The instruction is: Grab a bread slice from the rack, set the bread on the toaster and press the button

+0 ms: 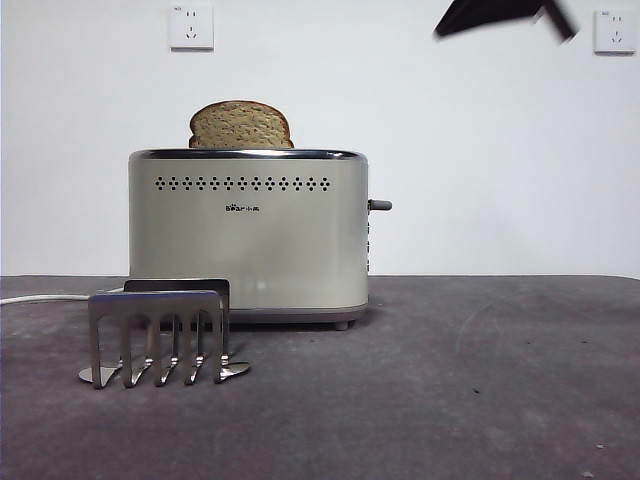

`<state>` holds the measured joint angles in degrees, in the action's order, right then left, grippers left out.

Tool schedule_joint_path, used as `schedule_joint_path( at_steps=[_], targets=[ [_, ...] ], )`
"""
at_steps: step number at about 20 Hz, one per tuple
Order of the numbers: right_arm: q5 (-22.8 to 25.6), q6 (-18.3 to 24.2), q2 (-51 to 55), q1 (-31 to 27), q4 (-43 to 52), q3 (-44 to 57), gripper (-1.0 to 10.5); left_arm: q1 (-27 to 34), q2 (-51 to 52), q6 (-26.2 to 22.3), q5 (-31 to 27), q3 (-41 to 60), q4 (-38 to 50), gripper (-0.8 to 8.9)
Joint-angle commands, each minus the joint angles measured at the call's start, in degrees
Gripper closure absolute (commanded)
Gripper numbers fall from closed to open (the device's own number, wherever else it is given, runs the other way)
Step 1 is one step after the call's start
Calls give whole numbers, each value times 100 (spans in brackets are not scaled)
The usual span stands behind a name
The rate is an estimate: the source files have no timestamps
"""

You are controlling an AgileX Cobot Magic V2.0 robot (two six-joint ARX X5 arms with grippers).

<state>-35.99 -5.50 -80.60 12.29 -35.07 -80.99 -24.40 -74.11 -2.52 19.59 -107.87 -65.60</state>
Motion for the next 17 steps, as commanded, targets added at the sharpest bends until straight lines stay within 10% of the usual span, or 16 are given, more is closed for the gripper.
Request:
schedule_joint_path(
  at_steps=[1,11,15,17],
  targets=[
    [-9,778,498,57,-1115,52,958,0,2,-70,-11,46,-160,499],
    [-4,1657,1980,57,-3276,52,958,0,2,-188,-4,46,-1196,509],
    [17,1655,2179,52,-3274,52,956,0,2,-216,-2,46,-1292,827],
    [15,1650,2179,52,-3274,52,946,0,2,-216,-4,46,-1279,822]
  ],
)
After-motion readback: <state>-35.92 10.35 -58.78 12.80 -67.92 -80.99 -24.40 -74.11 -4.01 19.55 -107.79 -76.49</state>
